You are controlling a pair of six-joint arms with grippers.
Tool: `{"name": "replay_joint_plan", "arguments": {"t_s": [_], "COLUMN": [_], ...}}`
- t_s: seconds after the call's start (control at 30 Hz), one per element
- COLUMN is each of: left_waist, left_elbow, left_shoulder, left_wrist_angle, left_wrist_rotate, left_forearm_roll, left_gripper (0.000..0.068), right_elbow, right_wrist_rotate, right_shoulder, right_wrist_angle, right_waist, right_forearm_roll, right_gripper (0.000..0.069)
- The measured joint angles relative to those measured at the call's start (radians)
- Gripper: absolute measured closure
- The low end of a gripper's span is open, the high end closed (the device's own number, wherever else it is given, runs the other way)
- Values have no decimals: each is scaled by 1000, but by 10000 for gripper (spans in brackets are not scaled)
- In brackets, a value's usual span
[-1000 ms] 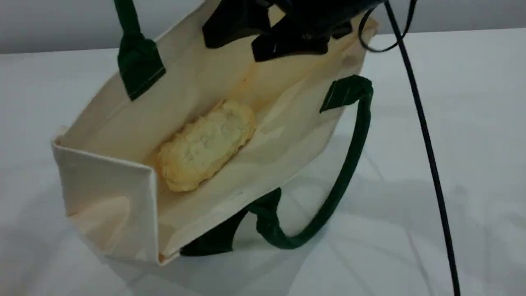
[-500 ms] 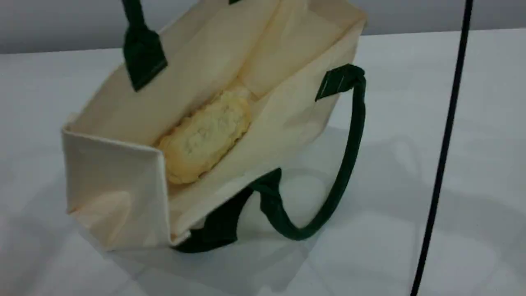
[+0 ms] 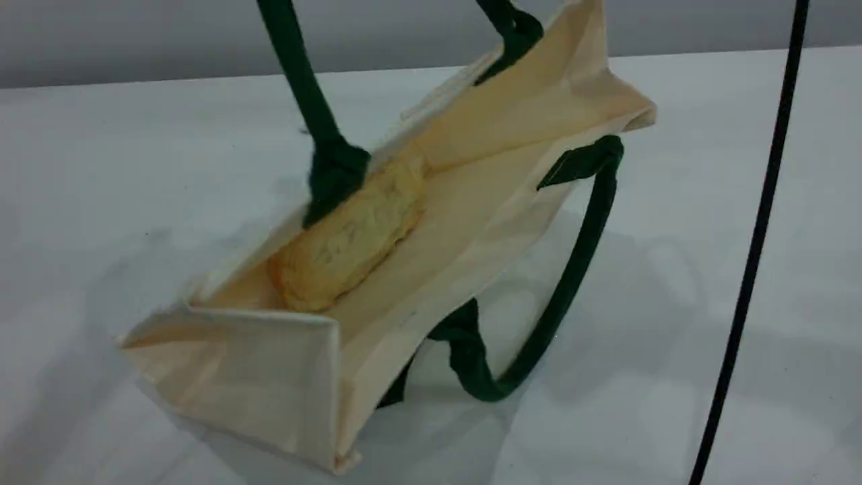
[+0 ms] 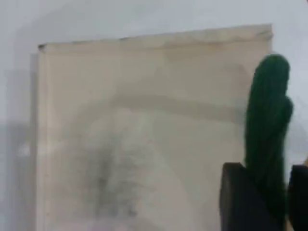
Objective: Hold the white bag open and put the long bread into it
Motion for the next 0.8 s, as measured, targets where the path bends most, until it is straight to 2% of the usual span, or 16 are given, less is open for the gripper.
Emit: {"name": "replay_joint_plan", "arguments": {"t_s": [0.13,0.37,0.6,0.8], "left_waist": [0,0,0,0], "left_elbow": [0,0,0,0], "left_shoulder": [4,4,3,3], "left_wrist_angle": [8,27,15,20], "left_wrist_rotate": [31,33,32,32], "left_forearm_roll": [1,60,57,56], "left_gripper": [321,248,231,231], "right_elbow": [0,0,0,0], "right_wrist_rotate": [1,1,39,137], "right_shoulder": [-8,-100,-240,-370], "right_wrist_angle": [18,4,4,1], "right_waist": [0,0,0,0], "right_forearm_roll": [-16,-49,-100,-202], "right_gripper": [223,223,223,223]}}
